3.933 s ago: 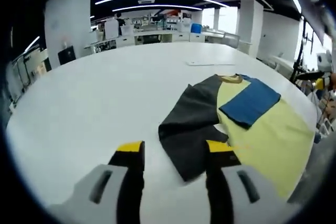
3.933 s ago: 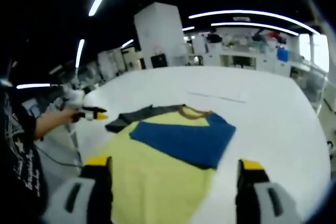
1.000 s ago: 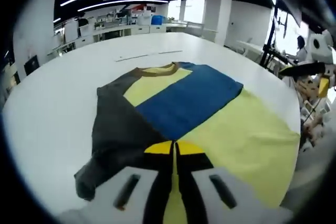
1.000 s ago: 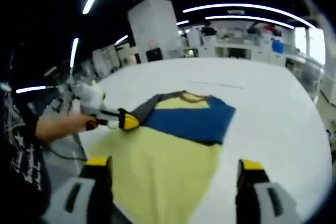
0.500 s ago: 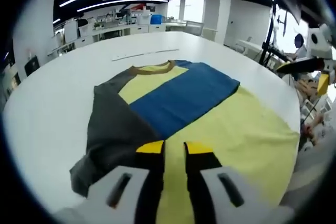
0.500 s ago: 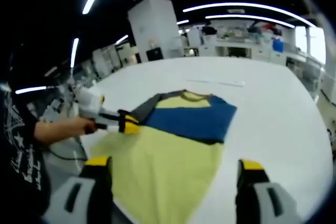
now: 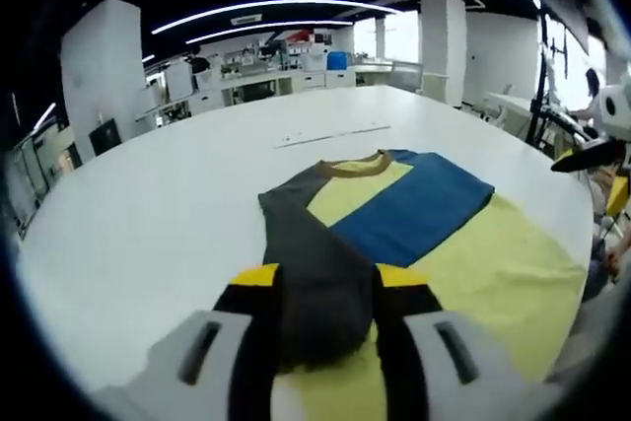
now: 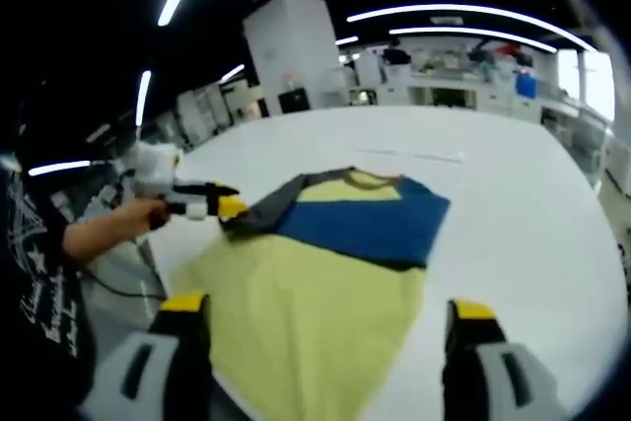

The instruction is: Fold the garment on the visible template until the final outline fits inside the template.

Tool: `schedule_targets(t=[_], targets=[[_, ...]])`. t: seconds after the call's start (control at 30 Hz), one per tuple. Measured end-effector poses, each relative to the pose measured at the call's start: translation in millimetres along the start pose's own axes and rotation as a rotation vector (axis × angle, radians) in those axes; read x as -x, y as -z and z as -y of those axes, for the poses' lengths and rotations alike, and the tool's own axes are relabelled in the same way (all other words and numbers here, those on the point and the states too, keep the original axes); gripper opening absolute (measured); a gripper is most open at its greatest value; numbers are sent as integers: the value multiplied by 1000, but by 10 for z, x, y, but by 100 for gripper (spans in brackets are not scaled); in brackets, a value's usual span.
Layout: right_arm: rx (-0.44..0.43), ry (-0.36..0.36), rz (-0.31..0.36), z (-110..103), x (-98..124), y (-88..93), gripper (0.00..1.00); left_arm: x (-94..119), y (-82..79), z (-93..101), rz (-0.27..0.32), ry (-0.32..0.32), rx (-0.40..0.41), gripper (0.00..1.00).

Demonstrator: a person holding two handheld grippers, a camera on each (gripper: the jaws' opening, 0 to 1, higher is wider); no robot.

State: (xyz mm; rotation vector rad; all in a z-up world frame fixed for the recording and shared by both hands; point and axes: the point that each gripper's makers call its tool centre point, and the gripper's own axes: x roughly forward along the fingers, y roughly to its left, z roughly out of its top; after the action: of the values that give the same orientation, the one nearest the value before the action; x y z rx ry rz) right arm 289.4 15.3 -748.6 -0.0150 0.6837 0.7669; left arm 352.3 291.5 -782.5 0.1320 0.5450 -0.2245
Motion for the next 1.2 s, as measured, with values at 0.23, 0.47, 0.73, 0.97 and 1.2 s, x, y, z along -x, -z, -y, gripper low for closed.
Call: schedule_targets(t=[0.23, 0.47, 0.73, 0.97, 1.2], targets=[[2, -6, -4, -20, -11, 10, 99, -75, 203, -134, -92, -37, 21, 28], [-5, 1, -7, 14, -9, 35, 99, -59, 444, -141, -172, -47, 53, 19], [-5, -4, -9, -1, -26, 52, 99, 17, 556, -217, -175, -74, 156, 0], [-5, -6, -7, -16, -40, 43, 99, 168, 406, -332, -89, -103, 195, 0], [1, -12, -11, -45, -72, 39, 99, 297, 221, -554, -14, -128, 222, 0]])
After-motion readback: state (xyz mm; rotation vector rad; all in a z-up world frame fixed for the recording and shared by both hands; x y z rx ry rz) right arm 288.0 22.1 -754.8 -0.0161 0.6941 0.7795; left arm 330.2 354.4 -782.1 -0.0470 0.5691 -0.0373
